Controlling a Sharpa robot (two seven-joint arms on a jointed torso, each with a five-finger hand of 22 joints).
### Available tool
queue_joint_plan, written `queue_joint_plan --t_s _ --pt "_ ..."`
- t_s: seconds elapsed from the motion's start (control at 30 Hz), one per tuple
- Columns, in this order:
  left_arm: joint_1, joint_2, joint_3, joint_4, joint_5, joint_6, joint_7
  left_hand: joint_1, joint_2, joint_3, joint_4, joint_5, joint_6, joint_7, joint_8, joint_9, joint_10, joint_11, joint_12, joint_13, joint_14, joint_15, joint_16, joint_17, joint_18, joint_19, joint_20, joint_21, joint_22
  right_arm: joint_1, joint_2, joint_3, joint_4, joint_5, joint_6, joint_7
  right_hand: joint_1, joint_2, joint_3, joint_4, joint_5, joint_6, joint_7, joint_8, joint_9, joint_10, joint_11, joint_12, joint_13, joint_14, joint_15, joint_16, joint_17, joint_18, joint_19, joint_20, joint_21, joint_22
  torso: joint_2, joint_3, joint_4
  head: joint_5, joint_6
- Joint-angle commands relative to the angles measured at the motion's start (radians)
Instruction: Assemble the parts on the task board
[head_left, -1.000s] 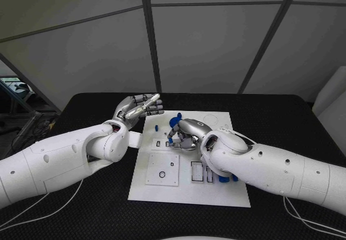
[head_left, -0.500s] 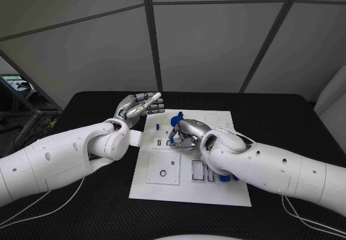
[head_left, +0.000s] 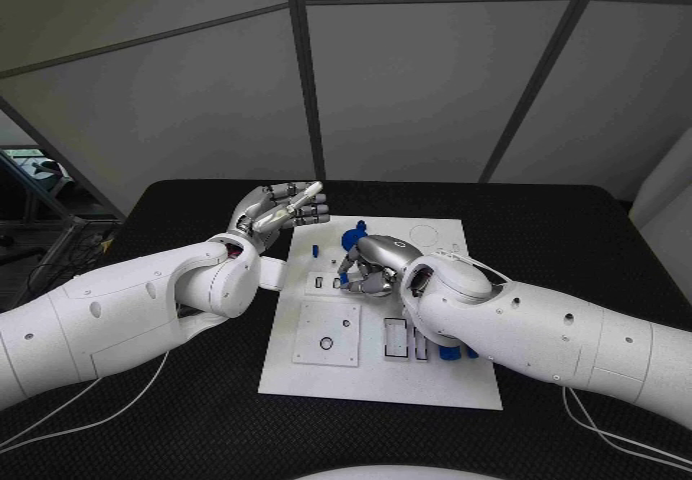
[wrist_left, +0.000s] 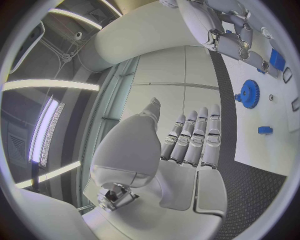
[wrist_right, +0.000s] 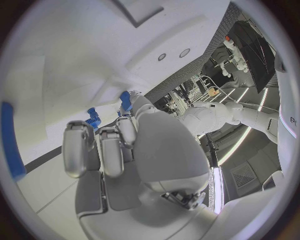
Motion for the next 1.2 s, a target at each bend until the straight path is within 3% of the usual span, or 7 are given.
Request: queue_joint_plan --t_s 0.03,1.2 --pt "0.002 0.000 0.001 0.002 -0.006 0.011 0.006 0.009 0.000 -0.004 -0.001 0.000 0.007 0.066 -0.004 0.000 0.005 0.003 -0.006 0.000 0.004 0.000 -0.005 0.001 -0.029 -0.004 0.001 -0.004 -0.001 -0.003 0.000 -0.003 -0.002 -0.014 0.036 -0.022 -0.009 0.002 0.006 0.001 0.003 0.004 0.000 0.006 0.000 -0.003 -0.003 -0.006 0.000 0.093 -0.004 0.003 0.200 -0.010 0.003 0.002 0.001 0.074 0.000 0.0004 0.0000 0.000 -0.002" --pt "0.002 0.001 0.001 0.000 -0.006 0.009 0.006 0.009 0.000 -0.005 -0.001 0.000 0.006 0.066 -0.005 0.000 0.005 0.003 -0.007 0.000 0.004 0.000 -0.006 0.001 -0.029 -0.005 0.001 -0.005 -0.001 -0.004 -0.003 -0.003 0.003 -0.045 0.069 -0.062 -0.040 -0.030 0.007 0.008 0.000 -0.029 0.011 -0.011 -0.004 -0.028 0.006 -0.036 -0.029 0.090 0.003 -0.004 0.188 -0.007 -0.007 0.007 -0.008 0.061 0.000 0.0003 -0.0002 0.003 -0.006"
